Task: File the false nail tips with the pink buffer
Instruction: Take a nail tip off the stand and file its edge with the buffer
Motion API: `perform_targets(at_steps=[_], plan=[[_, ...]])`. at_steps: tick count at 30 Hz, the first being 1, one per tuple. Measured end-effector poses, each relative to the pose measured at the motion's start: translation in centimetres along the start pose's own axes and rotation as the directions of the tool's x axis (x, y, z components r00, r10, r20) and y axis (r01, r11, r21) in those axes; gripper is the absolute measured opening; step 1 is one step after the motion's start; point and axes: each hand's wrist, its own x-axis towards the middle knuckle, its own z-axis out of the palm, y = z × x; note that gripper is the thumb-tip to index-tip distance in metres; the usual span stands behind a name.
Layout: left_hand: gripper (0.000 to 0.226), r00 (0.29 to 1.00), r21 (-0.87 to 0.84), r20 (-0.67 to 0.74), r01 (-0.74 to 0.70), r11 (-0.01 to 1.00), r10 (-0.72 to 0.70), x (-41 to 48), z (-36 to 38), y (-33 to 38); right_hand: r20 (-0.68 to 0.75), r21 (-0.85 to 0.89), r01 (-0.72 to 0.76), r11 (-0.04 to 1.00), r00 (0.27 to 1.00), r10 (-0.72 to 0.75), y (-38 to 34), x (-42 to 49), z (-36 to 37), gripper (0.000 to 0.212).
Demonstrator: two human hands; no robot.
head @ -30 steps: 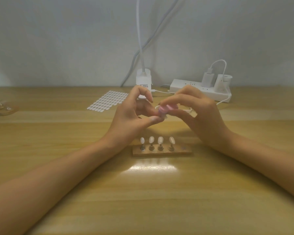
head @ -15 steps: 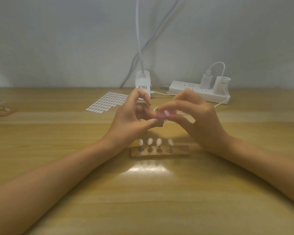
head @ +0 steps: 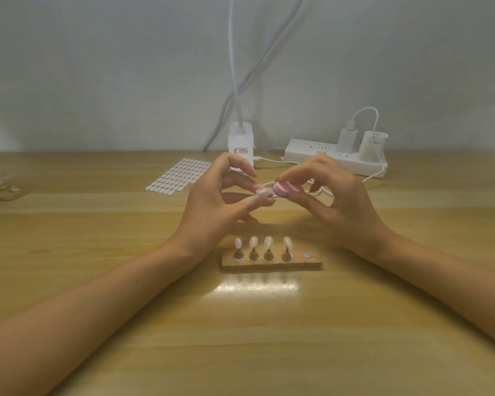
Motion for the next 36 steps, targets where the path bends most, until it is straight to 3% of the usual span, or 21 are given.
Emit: perform_targets(at_steps=[7, 13, 16, 19, 23, 26, 30, 33, 36], plan=[[0.04, 1.0, 0.098, -0.005, -0.025, 0.995, 0.026, 0.0, -0.1, -0.2, -0.004, -0.005, 0.049, 0.999, 0.999, -0.05, 0.3, 0.0, -0.1, 0.009], [0.053, 1.0, 0.123, -0.012, -0.023, 0.992, 0.025, -0.1, 0.2, 0.2, 0.059, -0.081, 0.246, 0.966, 0.968, -0.242, 0.0, 0.1, 0.2, 0.016], [0.045, 1.0, 0.126, -0.002, -0.008, 0.992, 0.009, -0.1, 0.2, 0.1, 0.039, -0.08, 0.205, 0.976, 0.979, -0.202, -0.2, 0.2, 0.0, 0.014], [0.045, 1.0, 0.152, -0.001, -0.024, 0.988, 0.024, 0.0, 0.2, 0.1, 0.081, -0.101, 0.297, 0.95, 0.954, -0.29, -0.5, 0.1, 0.4, 0.013], [0.045, 1.0, 0.135, 0.009, -0.03, 0.99, 0.029, -0.1, 0.3, 0.1, 0.04, -0.068, 0.186, 0.98, 0.982, -0.184, -0.5, 0.3, -0.2, 0.012], [0.046, 0.998, 0.17, 0.016, -0.061, 0.983, 0.059, -0.1, 0.3, 0.1, 0.085, -0.083, 0.257, 0.963, 0.965, -0.25, -0.8, 0.1, 0.3, 0.012], [0.046, 0.996, 0.195, 0.011, -0.09, 0.977, 0.09, -0.1, 0.4, 0.2, 0.026, -0.057, 0.182, 0.982, 0.983, -0.181, -0.7, 0.3, 0.1, 0.013], [0.052, 0.994, 0.205, -0.002, -0.108, 0.973, 0.111, -0.3, 0.4, 0.4, 0.079, -0.056, 0.252, 0.966, 0.966, -0.247, -0.9, 0.0, 0.4, 0.014], [0.045, 0.994, 0.206, 0.003, -0.104, 0.973, 0.106, -0.3, 0.5, 0.4, 0.016, -0.04, 0.158, 0.987, 0.987, -0.157, -0.6, 0.3, -0.2, 0.012]])
